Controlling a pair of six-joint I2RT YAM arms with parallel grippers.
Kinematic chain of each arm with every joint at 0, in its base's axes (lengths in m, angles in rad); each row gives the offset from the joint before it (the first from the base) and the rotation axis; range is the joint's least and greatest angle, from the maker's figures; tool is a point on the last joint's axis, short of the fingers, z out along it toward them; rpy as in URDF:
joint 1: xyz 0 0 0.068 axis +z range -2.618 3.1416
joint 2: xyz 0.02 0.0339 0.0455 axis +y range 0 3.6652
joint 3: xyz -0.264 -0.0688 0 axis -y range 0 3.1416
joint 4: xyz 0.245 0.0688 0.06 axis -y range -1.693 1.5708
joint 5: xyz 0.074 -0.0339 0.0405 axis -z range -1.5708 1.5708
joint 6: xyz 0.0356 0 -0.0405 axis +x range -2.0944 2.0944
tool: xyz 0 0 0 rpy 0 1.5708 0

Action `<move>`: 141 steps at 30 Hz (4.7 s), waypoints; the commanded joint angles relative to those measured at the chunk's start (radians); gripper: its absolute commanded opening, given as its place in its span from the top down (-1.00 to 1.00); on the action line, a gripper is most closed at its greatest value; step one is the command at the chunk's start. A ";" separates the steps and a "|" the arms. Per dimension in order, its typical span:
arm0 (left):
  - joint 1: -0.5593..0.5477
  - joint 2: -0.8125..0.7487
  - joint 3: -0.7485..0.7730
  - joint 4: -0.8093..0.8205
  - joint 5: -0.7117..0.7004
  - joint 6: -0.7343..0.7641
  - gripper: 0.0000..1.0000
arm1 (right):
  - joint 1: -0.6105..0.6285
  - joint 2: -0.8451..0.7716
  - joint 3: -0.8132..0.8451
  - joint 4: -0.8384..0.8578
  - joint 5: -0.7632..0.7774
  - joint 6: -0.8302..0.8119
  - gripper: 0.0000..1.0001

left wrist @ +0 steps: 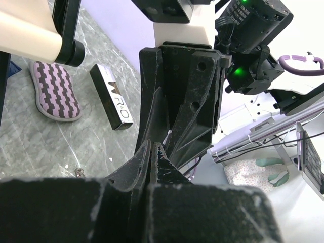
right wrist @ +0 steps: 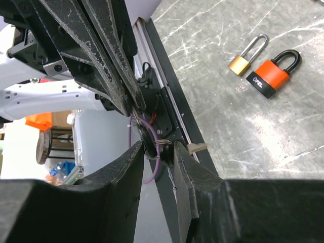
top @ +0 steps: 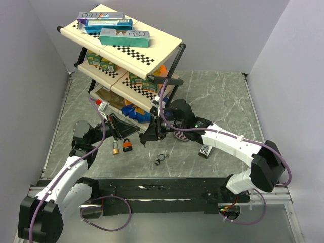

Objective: Unlock with the key

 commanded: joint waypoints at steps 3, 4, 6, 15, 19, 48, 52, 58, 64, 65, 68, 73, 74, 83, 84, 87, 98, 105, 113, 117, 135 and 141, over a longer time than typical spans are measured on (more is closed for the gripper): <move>-0.001 -0.021 0.015 0.038 0.003 0.011 0.98 | -0.007 -0.056 -0.014 0.066 0.007 0.019 0.24; -0.001 -0.021 0.015 0.038 0.003 0.013 0.98 | -0.007 -0.058 -0.014 0.067 0.008 0.022 0.19; -0.001 -0.026 0.015 0.036 0.002 0.011 0.98 | -0.007 -0.064 -0.012 0.073 0.010 0.022 0.14; -0.001 -0.035 0.015 0.027 -0.001 0.014 0.98 | -0.011 -0.095 -0.018 0.083 0.033 0.021 -0.06; -0.001 -0.035 0.015 0.030 0.002 0.014 0.98 | -0.013 -0.084 -0.014 0.090 0.022 0.021 -0.01; -0.001 -0.016 0.029 0.011 -0.001 0.033 0.98 | -0.011 -0.009 0.017 0.136 -0.061 0.036 1.00; -0.001 -0.012 0.049 -0.082 -0.024 0.062 0.82 | -0.019 -0.021 0.008 0.124 -0.026 0.033 1.00; -0.001 -0.026 0.102 -0.363 -0.197 0.152 -0.83 | -0.080 -0.101 -0.084 0.127 0.072 0.056 1.00; -0.001 -0.003 0.182 -0.703 -0.561 0.155 -0.93 | -0.132 -0.165 -0.184 0.160 0.102 0.065 1.00; -0.001 0.004 0.193 -0.755 -0.592 0.171 -0.93 | -0.131 -0.168 -0.189 0.152 0.108 0.056 1.00; -0.003 0.033 0.222 -0.891 -0.730 0.230 -0.98 | -0.131 -0.188 -0.196 0.120 0.129 0.027 1.00; -0.017 0.123 0.254 -1.035 -0.853 0.277 -0.54 | -0.132 -0.208 -0.207 0.070 0.166 -0.016 1.00; -0.035 0.161 0.257 -1.053 -0.873 0.278 -0.52 | -0.132 -0.207 -0.207 0.064 0.166 -0.019 1.00; -0.195 0.319 0.302 -1.137 -1.038 0.274 -0.31 | -0.129 -0.211 -0.216 0.047 0.166 -0.018 1.00; -0.202 0.329 0.305 -1.138 -1.043 0.275 -0.26 | -0.128 -0.213 -0.222 0.057 0.166 -0.016 1.00; -0.236 0.356 0.297 -1.118 -1.055 0.280 -0.23 | -0.122 -0.219 -0.229 0.066 0.171 -0.007 1.00; -0.239 0.447 0.302 -1.059 -1.018 0.326 -0.28 | -0.067 -0.250 -0.236 0.047 0.232 0.004 1.00; -0.241 0.520 0.340 -1.030 -1.001 0.338 -0.31 | -0.045 -0.260 -0.236 0.021 0.250 -0.008 1.00; -0.256 0.565 0.343 -1.058 -1.038 0.346 -0.33 | -0.040 -0.256 -0.232 0.020 0.247 -0.016 1.00; -0.280 0.591 0.362 -1.085 -1.086 0.355 -0.28 | -0.042 -0.248 -0.229 0.024 0.240 -0.021 1.00; -0.343 0.734 0.414 -1.153 -1.114 0.336 0.05 | -0.042 -0.217 -0.190 -0.002 0.237 -0.054 1.00; -0.342 0.729 0.435 -1.154 -1.074 0.327 0.68 | -0.037 -0.202 -0.172 -0.003 0.243 -0.071 1.00</move>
